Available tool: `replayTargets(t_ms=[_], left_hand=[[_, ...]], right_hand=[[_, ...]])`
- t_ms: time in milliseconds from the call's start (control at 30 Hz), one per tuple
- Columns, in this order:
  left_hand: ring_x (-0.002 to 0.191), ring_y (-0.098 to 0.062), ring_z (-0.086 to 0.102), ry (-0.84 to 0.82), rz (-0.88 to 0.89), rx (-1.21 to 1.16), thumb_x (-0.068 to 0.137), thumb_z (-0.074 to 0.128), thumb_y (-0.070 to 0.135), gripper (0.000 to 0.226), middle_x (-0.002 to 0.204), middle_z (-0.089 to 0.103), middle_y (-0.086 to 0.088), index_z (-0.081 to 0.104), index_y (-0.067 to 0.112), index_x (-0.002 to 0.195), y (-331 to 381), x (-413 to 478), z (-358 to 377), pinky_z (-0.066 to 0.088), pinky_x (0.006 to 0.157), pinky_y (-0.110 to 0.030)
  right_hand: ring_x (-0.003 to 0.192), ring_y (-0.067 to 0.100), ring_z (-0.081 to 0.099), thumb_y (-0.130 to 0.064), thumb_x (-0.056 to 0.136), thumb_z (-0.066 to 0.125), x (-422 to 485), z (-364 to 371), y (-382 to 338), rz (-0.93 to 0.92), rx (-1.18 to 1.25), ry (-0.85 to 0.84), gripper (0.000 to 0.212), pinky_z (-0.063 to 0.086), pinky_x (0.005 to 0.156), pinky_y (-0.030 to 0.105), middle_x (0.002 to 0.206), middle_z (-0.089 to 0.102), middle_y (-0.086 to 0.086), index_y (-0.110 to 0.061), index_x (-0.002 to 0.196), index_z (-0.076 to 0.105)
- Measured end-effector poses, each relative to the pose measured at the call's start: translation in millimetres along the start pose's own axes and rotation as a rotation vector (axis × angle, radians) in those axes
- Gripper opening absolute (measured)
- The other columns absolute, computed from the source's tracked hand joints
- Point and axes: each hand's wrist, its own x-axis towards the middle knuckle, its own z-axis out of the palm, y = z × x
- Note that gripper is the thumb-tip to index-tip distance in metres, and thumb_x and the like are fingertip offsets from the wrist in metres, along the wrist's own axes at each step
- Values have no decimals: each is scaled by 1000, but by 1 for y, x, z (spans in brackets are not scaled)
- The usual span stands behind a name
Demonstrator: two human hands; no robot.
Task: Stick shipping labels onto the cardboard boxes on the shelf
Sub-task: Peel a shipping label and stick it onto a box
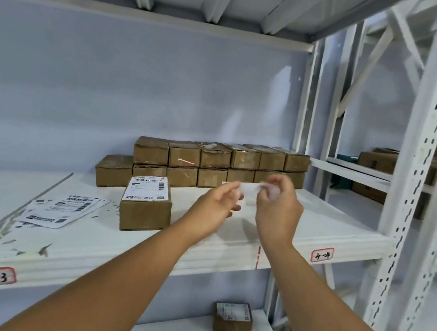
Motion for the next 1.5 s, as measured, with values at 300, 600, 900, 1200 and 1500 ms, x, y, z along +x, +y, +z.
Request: replayTargets(t_ms=[300,600,900,1200,1500], left_hand=[[81,-19,62,228,-266,-778,90,57,2,73,123,56,-14,21,36,144,-18,50,18,52,68,-29],[91,-27,58,188,-252,226,79,70,6,70,120,47,-12,36,23,138,-41,69,3,44,71,-26],[92,-30,59,236,-203,220,87,54,-4,26,124,55,-8,65,20,83,-51,69,-6,35,50,-21],[107,-31,58,157,-160,340,89,37,-4,41,118,63,-4,72,18,90,-45,60,-2,46,73,-24],[126,-26,42,-2,-144,886,94,40,32,35,130,53,-8,58,24,124,-61,69,5,28,110,-36]], right_hand=[[87,34,62,17,60,51,3,-8,42,-629,-365,-285,46,49,70,30,83,67,13,-3,99,67],[135,19,30,-4,86,49,19,-2,48,-499,-501,-669,38,27,111,29,143,46,-3,-27,106,73],[118,24,52,-2,89,43,25,3,48,-176,-460,-667,52,43,98,33,132,54,7,-25,136,48],[117,17,55,-13,97,41,26,3,49,-156,-480,-622,37,40,94,23,129,61,-2,-26,125,62],[123,14,47,-48,90,51,27,4,44,-69,-590,-811,34,40,95,28,130,58,-13,-38,121,62]])
